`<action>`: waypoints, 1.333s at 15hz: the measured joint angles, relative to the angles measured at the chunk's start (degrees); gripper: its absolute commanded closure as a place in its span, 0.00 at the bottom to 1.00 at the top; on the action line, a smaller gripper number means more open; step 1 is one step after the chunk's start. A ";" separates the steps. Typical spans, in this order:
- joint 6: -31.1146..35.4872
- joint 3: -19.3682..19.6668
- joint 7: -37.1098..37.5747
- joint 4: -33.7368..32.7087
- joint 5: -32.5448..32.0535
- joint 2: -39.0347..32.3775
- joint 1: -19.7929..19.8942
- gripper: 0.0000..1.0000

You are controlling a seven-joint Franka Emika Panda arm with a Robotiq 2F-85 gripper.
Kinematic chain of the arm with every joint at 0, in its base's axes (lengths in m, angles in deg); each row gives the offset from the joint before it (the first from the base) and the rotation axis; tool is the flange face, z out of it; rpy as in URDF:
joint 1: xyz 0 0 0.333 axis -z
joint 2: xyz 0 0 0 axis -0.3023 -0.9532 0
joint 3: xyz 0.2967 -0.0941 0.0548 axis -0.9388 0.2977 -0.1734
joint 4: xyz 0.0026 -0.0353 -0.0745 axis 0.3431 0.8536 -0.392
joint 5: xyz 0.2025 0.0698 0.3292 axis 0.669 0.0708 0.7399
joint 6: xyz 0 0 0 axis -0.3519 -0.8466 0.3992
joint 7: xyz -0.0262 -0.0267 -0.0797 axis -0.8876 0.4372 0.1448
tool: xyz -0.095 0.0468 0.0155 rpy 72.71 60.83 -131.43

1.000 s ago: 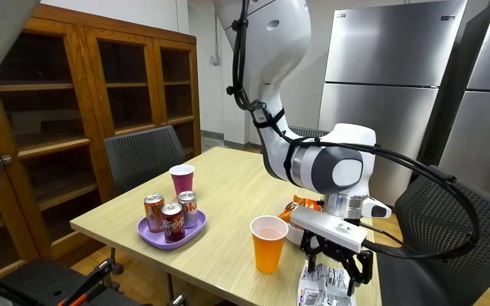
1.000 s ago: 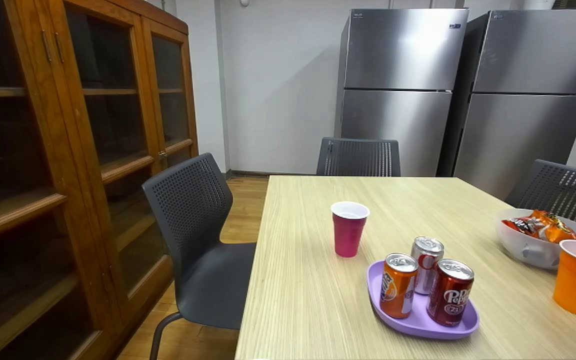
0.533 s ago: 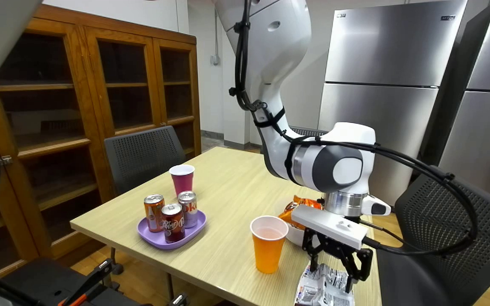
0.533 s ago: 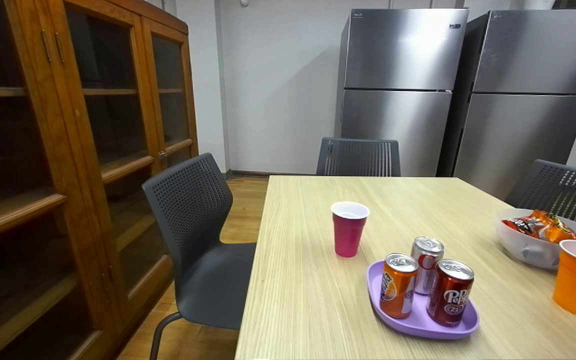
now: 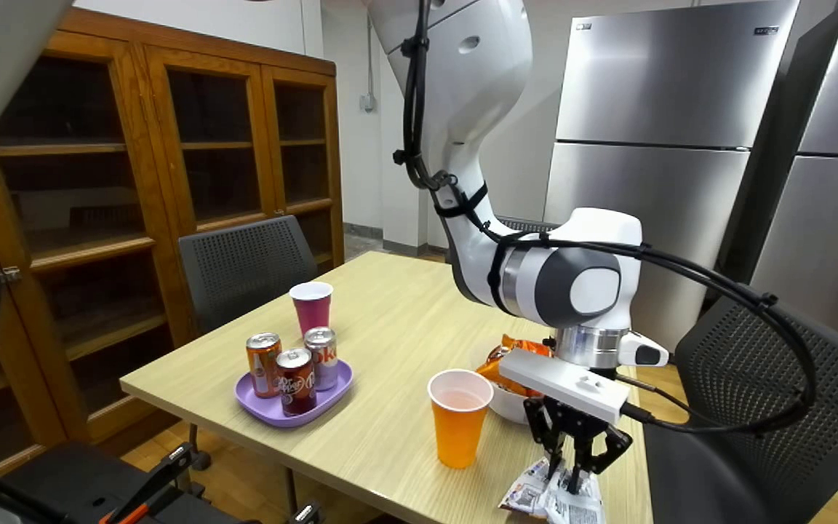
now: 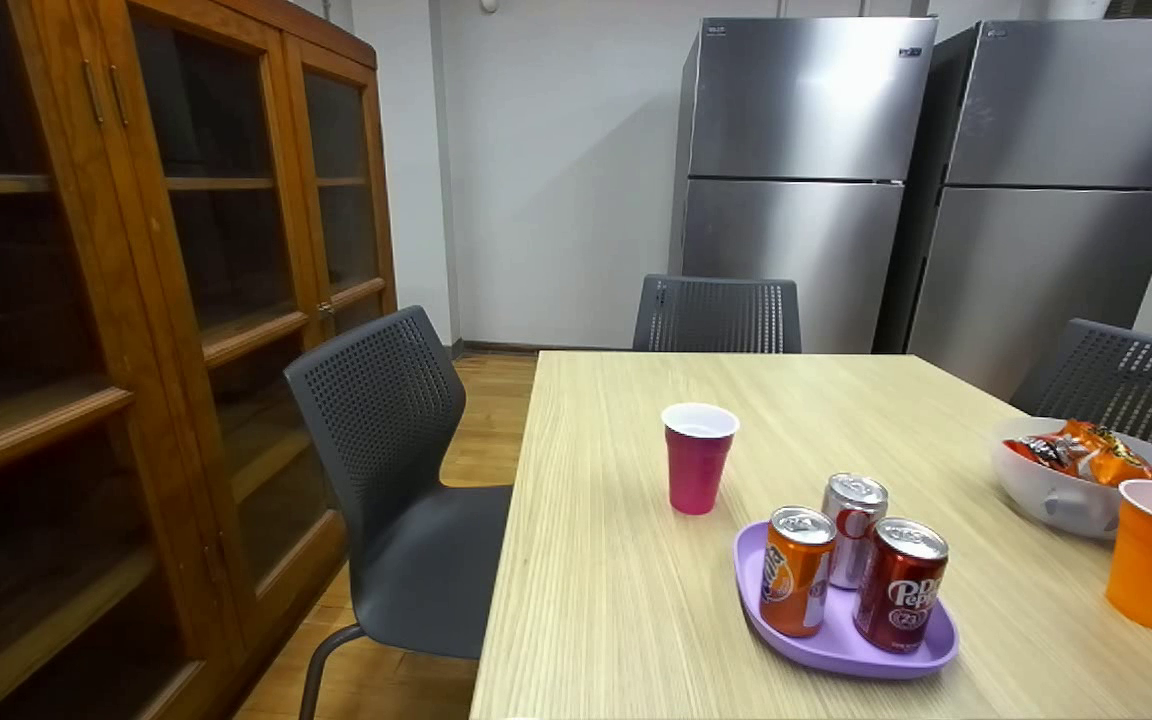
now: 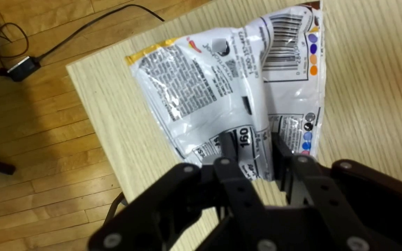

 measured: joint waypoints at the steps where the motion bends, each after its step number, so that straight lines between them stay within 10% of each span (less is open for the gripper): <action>1: 0.00 0.00 0.00 -0.05 -0.01 0.00 0.00 1.00; 20: 1.39 0.40 0.24 -0.76 -3.85 5.20 -1.15 0.99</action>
